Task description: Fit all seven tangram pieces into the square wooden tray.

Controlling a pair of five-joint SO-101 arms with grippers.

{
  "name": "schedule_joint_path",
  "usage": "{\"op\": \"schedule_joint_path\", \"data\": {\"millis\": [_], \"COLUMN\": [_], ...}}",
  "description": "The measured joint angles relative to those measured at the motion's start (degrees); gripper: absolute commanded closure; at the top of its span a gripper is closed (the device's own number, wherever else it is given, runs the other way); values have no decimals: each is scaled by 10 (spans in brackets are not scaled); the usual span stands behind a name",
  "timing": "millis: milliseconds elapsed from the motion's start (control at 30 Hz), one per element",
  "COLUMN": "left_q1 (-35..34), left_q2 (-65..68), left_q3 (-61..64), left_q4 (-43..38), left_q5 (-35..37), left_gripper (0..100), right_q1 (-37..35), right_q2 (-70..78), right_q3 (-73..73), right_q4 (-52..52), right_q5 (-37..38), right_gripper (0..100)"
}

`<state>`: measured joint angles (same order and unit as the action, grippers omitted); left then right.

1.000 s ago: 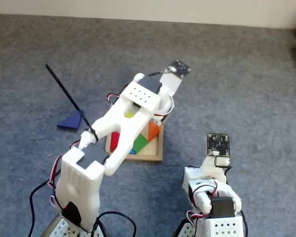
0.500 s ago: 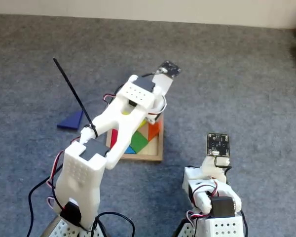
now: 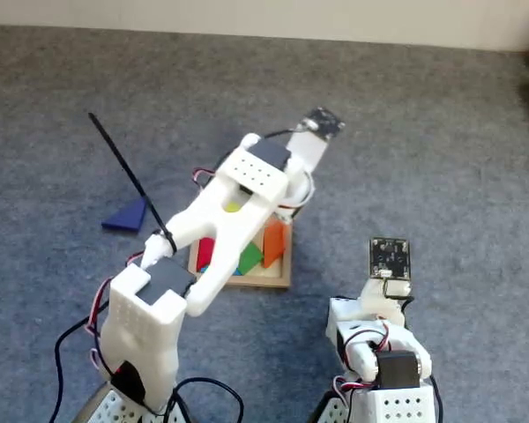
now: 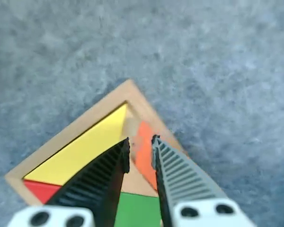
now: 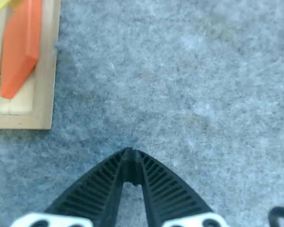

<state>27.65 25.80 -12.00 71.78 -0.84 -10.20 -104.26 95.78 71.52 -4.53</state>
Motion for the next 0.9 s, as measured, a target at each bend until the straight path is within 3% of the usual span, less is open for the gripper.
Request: {"op": "schedule_joint_path", "data": {"millis": [900], "left_q1": [1], "left_q2": [57], "left_q3": [0], "left_q4": [12], "left_q5": [1], "left_gripper": [905], "right_q1": [0], "right_q2": [0], "right_q3": [0], "right_q4": [0], "right_q5": [0], "right_gripper": [994]}}
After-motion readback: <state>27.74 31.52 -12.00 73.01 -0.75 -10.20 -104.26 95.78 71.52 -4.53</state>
